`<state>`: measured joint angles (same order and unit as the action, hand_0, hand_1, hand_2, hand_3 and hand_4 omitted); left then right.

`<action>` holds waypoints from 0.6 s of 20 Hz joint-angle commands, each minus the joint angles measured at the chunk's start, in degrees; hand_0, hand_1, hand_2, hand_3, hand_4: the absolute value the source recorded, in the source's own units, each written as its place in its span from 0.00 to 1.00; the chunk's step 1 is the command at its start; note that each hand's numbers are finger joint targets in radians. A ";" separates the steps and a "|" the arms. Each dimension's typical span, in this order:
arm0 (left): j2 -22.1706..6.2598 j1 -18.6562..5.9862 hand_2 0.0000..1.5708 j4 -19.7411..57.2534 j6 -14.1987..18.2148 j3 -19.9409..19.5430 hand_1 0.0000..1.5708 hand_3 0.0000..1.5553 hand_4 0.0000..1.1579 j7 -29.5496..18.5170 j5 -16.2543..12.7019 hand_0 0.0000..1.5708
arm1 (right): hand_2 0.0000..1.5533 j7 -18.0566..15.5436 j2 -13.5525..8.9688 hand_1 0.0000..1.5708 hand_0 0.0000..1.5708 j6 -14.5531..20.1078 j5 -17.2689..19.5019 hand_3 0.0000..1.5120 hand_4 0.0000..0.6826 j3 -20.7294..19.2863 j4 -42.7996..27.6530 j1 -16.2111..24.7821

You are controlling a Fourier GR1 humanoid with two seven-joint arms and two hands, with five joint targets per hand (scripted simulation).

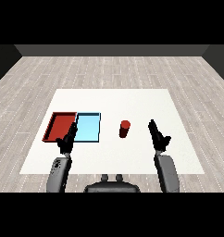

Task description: Pick the red can and put it in the red box

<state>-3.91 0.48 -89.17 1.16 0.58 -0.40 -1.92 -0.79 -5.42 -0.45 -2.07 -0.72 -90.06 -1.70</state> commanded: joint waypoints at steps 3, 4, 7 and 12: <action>-0.61 -1.21 0.00 0.03 -0.50 -0.53 0.00 0.00 0.00 1.17 1.32 0.00 | 0.00 -0.76 -2.46 0.00 0.00 -2.64 -1.14 0.00 0.00 -4.37 6.11 -3.69; -0.95 -1.57 0.00 -0.01 -0.55 -0.56 0.00 0.00 0.00 1.56 1.62 0.00 | 0.00 -1.06 -3.46 0.00 0.00 -3.33 -1.58 0.00 0.00 -5.52 8.20 -4.89; -0.45 -4.95 0.00 -5.51 -1.21 -3.57 0.00 0.00 0.00 -12.16 -1.47 0.00 | 0.00 -10.45 -2.16 0.00 0.00 -3.91 -4.02 0.00 0.00 -6.66 3.51 -6.45; 1.67 0.11 0.00 -4.08 -2.84 -2.22 0.00 0.00 0.00 -22.62 -1.25 0.00 | 0.00 -19.92 -2.47 0.00 0.00 -6.05 -2.73 0.00 0.00 -7.31 11.07 -7.10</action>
<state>-3.07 -1.75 -92.00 -0.50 -1.32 -15.13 -2.32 -14.47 -8.09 -5.78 -5.22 -7.28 -83.20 -6.54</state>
